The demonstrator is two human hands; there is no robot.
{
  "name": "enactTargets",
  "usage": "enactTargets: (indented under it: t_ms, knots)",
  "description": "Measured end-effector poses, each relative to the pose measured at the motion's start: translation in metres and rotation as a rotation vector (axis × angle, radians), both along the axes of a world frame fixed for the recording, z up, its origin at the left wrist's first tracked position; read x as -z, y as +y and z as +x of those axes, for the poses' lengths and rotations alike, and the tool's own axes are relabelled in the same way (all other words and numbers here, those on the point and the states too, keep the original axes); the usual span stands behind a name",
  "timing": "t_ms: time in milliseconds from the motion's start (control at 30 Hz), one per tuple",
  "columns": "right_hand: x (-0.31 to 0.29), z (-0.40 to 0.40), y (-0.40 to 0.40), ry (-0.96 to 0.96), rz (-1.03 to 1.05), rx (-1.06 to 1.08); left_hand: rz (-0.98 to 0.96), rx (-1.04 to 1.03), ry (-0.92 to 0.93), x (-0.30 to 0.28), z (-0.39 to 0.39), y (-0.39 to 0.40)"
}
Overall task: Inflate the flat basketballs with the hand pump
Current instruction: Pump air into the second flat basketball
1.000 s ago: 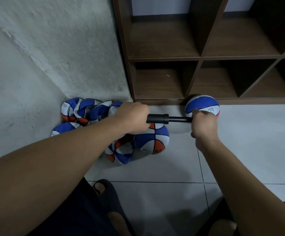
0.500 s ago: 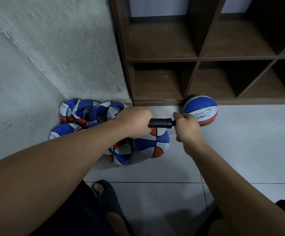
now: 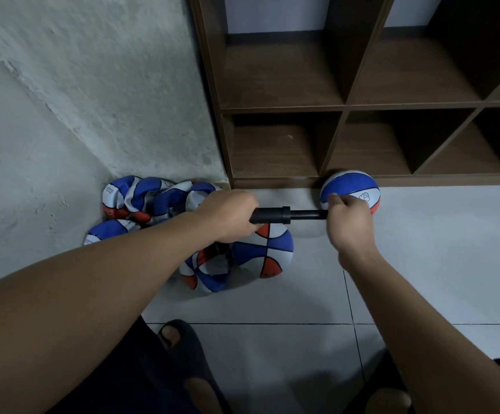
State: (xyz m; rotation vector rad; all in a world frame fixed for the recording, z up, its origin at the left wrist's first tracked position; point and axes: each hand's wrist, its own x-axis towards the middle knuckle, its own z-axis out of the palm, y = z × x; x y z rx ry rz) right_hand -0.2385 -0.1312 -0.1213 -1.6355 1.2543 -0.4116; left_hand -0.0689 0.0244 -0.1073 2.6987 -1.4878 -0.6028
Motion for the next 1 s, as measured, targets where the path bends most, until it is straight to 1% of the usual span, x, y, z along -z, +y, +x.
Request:
enactTargets:
  t_ms: [67, 167, 367, 467, 533, 633, 733, 800, 900, 1000]
  knots:
    - [-0.004, 0.004, 0.01, -0.006, -0.042, -0.053, -0.009, 0.003, -0.02, -0.002, -0.001, -0.001]
    - [-0.009, 0.009, 0.022, -0.015, -0.04, -0.104, -0.009, 0.016, -0.042, -0.003, -0.007, -0.001]
    - [-0.007, 0.012, 0.039, -0.008, 0.042, -0.154, -0.011, 0.098, -0.076, -0.002, -0.008, -0.001]
    - [-0.005, 0.013, 0.035, -0.036, 0.134, -0.14, -0.027, 0.104, -0.079, 0.0, -0.008, -0.001]
    - [-0.003, 0.011, 0.028, -0.03, 0.159, -0.141, -0.04, 0.112, -0.064, 0.001, -0.006, -0.001]
    - [-0.004, 0.003, 0.008, 0.01, 0.134, -0.088, -0.03, 0.086, -0.053, 0.002, 0.007, 0.006]
    - [-0.004, -0.007, -0.02, -0.018, 0.175, 0.088, -0.03, 0.048, -0.077, 0.004, 0.024, 0.016]
    - [-0.001, -0.008, -0.026, -0.047, 0.169, 0.163, -0.038, 0.041, -0.075, 0.005, 0.026, 0.017]
    - [0.001, -0.002, -0.01, -0.063, 0.11, 0.148, -0.03, 0.064, -0.067, 0.0, 0.016, 0.007]
    - [0.001, 0.0, 0.012, -0.076, 0.07, 0.096, -0.024, 0.099, -0.109, -0.004, 0.006, -0.001]
